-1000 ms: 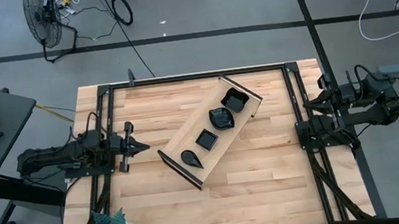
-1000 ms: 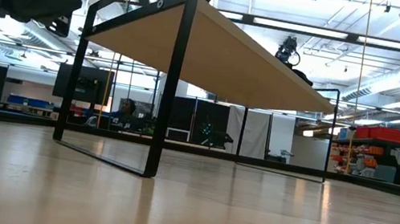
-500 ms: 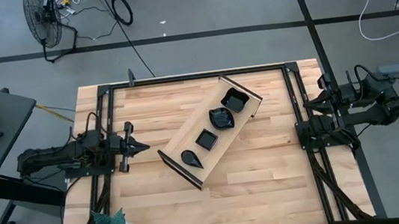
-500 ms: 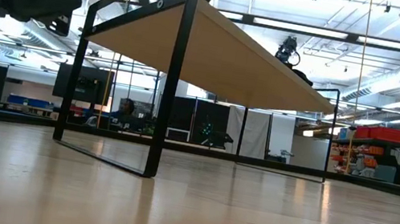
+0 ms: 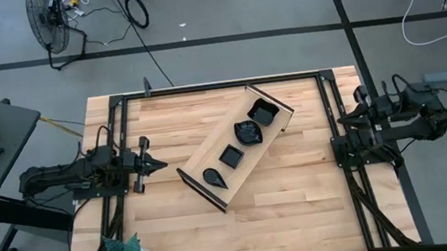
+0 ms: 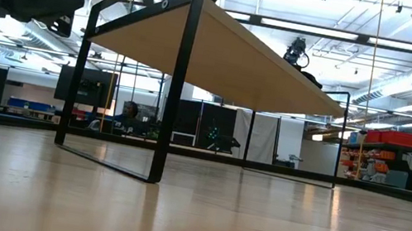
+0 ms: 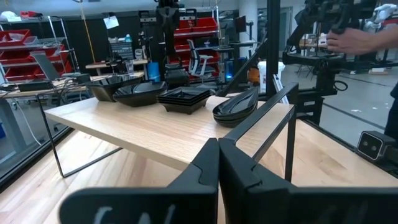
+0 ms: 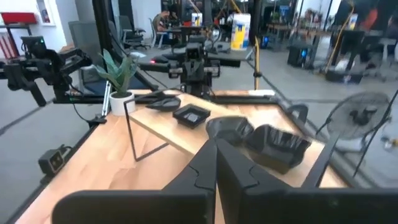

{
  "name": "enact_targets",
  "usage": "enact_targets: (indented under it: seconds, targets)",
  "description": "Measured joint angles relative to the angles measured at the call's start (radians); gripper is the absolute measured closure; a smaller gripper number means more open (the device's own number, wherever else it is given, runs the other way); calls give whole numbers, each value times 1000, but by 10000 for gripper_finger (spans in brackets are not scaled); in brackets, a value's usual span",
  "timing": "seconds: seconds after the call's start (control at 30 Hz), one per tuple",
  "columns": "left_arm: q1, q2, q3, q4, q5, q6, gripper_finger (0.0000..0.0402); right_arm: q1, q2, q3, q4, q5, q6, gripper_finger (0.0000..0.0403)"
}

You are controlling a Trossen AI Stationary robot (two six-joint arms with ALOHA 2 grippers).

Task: Pick & Place Mini shaped plates
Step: Return to Home Position

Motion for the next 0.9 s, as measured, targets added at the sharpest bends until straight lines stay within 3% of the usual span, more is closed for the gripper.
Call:
enact_targets:
  seconds: [0.13,0.43,0.9]
  targets:
    - [0,0,0,1,0,0,399,0,3,-41,45,-10,37,392]
    - [0,0,0,1,-1,0,399,0,5,-203,465,-46,20,392]
    - [0,0,0,1,-1,0,399,0,6,-532,775,-82,-33,392]
